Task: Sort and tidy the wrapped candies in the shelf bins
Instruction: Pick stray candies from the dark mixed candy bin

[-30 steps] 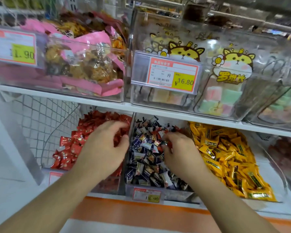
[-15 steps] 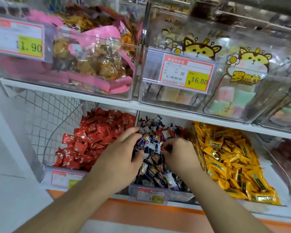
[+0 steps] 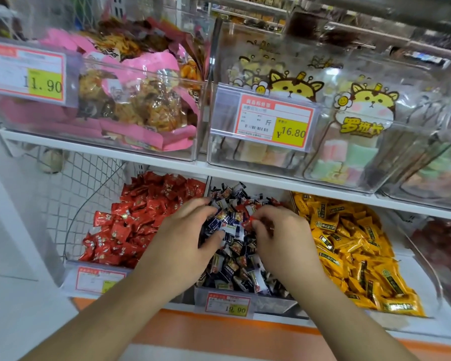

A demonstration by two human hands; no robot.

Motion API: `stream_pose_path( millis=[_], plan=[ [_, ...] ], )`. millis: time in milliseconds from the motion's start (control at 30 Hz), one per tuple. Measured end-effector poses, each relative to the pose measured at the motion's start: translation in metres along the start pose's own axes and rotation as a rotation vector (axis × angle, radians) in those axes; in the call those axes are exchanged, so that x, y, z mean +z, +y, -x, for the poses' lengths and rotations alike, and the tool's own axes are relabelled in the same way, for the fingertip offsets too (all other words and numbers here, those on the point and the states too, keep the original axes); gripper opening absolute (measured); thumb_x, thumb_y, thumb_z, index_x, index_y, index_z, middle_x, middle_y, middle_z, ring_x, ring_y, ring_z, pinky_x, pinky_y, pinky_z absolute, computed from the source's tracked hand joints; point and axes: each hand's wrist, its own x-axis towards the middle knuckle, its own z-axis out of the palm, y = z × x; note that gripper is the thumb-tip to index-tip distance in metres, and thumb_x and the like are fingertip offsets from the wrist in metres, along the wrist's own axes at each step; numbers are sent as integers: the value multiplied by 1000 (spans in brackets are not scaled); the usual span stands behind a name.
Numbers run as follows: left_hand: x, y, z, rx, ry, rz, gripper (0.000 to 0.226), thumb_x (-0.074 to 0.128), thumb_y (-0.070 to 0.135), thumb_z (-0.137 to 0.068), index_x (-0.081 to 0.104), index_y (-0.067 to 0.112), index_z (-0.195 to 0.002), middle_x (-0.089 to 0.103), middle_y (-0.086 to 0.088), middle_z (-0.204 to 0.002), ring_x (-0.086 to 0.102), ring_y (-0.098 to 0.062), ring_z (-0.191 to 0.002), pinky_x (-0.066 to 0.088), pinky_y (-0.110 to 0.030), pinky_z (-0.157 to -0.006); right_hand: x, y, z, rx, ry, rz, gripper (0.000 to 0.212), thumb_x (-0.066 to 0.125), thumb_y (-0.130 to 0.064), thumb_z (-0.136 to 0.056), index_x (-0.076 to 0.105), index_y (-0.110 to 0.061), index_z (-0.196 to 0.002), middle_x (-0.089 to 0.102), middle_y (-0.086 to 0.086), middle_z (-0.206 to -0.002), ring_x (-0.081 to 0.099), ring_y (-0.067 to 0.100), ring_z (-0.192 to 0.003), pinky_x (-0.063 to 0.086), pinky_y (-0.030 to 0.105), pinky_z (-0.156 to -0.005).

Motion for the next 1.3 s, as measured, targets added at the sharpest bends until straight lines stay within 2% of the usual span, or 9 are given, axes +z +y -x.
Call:
stream_pose_path(
  millis=[67, 233, 400, 467, 667, 833, 933, 1133, 1300],
  plan=[
    [-3, 4, 0, 20, 31, 28, 49, 56, 56, -97, 52, 38, -143, 40, 30, -148, 39, 4, -136, 30, -17, -114, -11, -9, 4, 109, -36, -226, 9, 67, -24, -98, 74, -29, -94, 69, -14, -83, 62, 1, -75, 46, 12, -59],
    [-14, 19, 6, -33, 40, 194, 26, 67, 51, -93, 62, 48, -119, 64, 30, -105, 58, 11, -104, 41, -9, -82, -22, -34, 12, 147, -149, -618, 13, 74, -16, -94, 78, -29, -92, 74, -13, -81, 68, 5, -79, 53, 17, -70],
    [-32, 17, 9, -77, 174, 209, 4, 73, 34, -93, 71, 37, -95, 69, 22, -88, 64, 8, -86, 45, -7, -70, -16, -30, 12, 200, -122, -625, 18, 70, -16, -97, 76, -33, -100, 76, -13, -88, 71, 4, -84, 59, 21, -74],
    [-38, 7, 7, -116, 244, 125, 8, 72, 32, -93, 69, 35, -100, 68, 22, -93, 65, 2, -80, 47, -11, -64, -16, -21, 12, 244, -86, -573, 19, 66, -17, -100, 75, -33, -102, 76, -13, -89, 69, 2, -77, 58, 20, -67],
    [-34, 1, 2, -106, 157, 9, 44, 62, 32, -99, 53, 30, -142, 52, 20, -142, 43, 7, -124, 36, -22, -111, -5, -3, 7, 256, -73, -317, 17, 59, -22, -103, 71, -30, -113, 71, -15, -88, 63, 8, -57, 51, 21, -46],
    [-15, -3, 1, -26, 23, -33, 47, 42, 41, -107, 39, 35, -154, 33, 26, -157, 38, 6, -135, 21, -7, -105, 17, -5, -19, 75, -177, -87, 41, 61, -18, -101, 61, -23, -142, 68, -4, -133, 65, 3, -82, 40, -6, -75],
    [-9, -9, 0, -13, 30, -49, 47, 40, 42, -107, 40, 33, -154, 32, 26, -158, 38, 3, -138, 21, -8, -107, 35, -6, -17, -87, -281, -1, 37, 60, -20, -99, 64, -20, -136, 68, 0, -131, 62, 17, -117, 50, 27, -106],
    [-4, -14, -2, -8, 29, -44, 47, 41, 41, -107, 42, 33, -153, 33, 25, -158, 41, 0, -138, 26, -13, -109, 33, 0, -2, -155, -355, 47, 39, 56, -27, -101, 65, -27, -139, 69, -9, -132, 56, 17, -126, 47, 31, -109],
    [-5, -12, -3, -28, 43, -19, 46, 42, 41, -106, 43, 34, -152, 35, 24, -158, 41, -1, -139, 30, -17, -112, 24, 4, -9, -27, -270, -13, 40, 58, -21, -102, 62, -27, -142, 64, -8, -141, 56, 11, -132, 33, 11, -106]
  ],
)
